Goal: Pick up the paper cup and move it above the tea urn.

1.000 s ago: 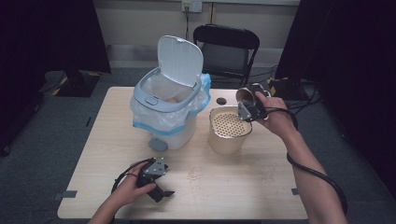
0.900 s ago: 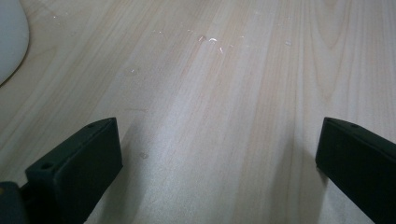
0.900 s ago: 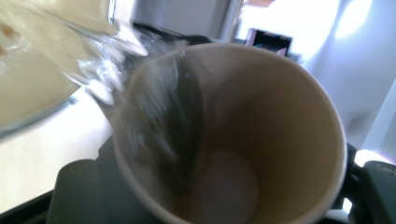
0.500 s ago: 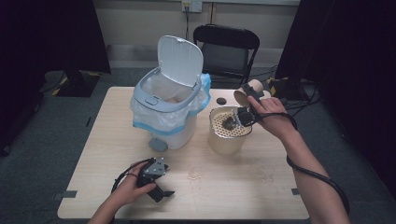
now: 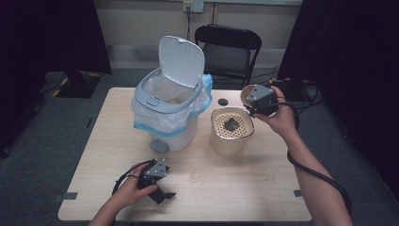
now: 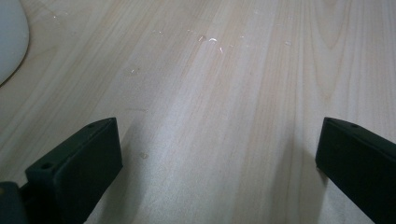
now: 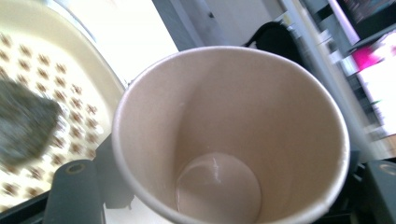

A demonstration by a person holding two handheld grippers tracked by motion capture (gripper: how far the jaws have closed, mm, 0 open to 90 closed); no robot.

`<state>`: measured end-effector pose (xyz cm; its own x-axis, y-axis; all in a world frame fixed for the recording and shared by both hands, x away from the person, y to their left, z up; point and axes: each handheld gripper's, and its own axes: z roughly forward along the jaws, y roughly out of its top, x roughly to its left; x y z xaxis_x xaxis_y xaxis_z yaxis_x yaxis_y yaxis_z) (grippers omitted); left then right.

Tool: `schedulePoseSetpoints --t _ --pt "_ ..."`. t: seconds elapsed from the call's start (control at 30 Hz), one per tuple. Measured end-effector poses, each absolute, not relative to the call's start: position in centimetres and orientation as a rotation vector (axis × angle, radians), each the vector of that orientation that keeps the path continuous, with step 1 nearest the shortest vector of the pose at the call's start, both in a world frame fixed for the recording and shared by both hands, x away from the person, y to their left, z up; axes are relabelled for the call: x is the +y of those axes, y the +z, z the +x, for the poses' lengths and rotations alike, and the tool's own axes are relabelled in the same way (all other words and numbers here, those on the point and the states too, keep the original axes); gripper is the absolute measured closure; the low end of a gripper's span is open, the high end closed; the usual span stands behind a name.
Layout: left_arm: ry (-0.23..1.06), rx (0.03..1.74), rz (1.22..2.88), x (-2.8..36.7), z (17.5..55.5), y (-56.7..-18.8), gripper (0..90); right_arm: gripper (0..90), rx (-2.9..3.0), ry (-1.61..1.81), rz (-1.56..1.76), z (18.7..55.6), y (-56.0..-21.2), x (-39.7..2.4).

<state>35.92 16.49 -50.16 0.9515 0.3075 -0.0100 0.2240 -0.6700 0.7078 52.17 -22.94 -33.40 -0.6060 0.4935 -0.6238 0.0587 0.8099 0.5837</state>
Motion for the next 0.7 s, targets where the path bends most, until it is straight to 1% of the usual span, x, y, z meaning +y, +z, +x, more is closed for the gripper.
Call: schedulePoseSetpoints --t 0.23,0.7 --pt "0.141 0.371 2.326 16.5 35.9 -50.2 0.0 25.4 2.182 0.934 0.671 52.6 -32.8 -24.3" --pt "0.142 0.369 2.324 16.5 35.9 -50.2 0.0 25.3 2.180 1.020 0.794 52.8 -32.9 -25.4"
